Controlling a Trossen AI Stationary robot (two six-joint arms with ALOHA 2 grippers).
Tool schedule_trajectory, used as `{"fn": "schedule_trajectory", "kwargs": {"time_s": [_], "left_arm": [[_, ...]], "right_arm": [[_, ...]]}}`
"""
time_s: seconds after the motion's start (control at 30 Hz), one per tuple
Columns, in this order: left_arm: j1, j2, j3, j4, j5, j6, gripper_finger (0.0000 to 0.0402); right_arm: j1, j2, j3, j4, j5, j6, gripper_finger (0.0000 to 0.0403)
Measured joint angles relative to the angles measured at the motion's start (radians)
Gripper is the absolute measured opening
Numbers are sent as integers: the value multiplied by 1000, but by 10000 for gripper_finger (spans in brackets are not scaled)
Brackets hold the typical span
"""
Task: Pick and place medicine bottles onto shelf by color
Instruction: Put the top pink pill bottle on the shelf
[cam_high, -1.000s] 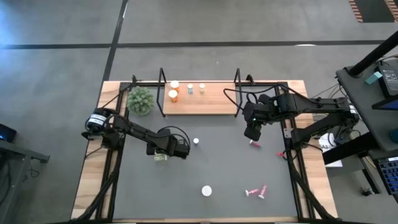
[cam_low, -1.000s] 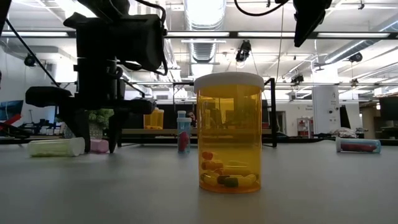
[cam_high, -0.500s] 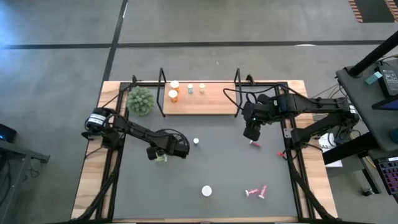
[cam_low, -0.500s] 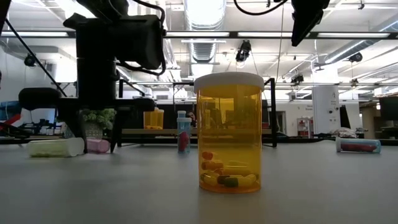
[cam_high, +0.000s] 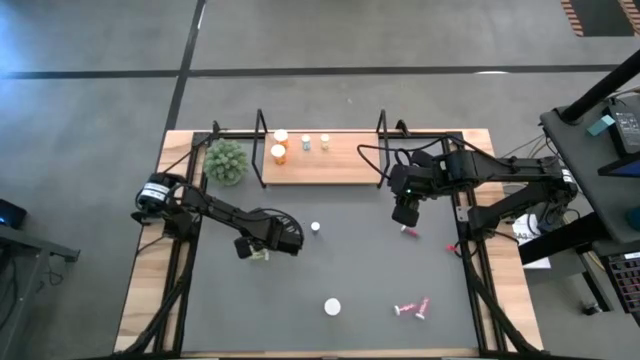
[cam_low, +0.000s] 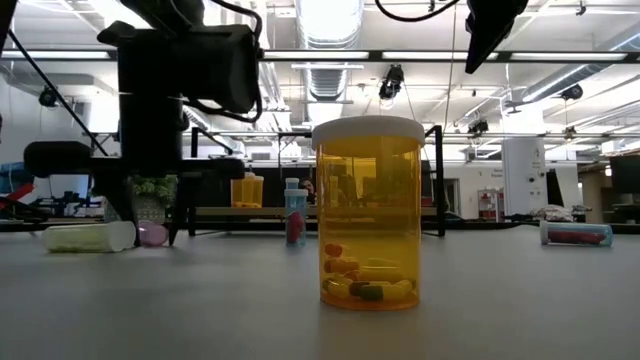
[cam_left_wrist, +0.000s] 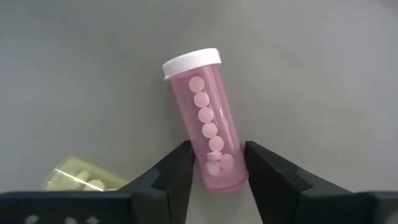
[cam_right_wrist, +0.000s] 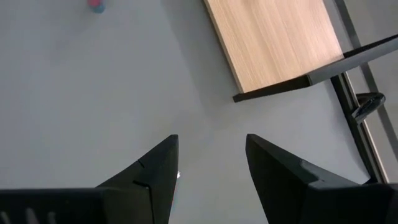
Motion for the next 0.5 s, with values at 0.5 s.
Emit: {"fn": "schedule_trajectory", "kwargs": {"time_s": [0.5], "left_arm": [[-2,6,51,-12,-8,276,100]], "right_arm": [[0,0,0,-1,0,-2,178]]}}
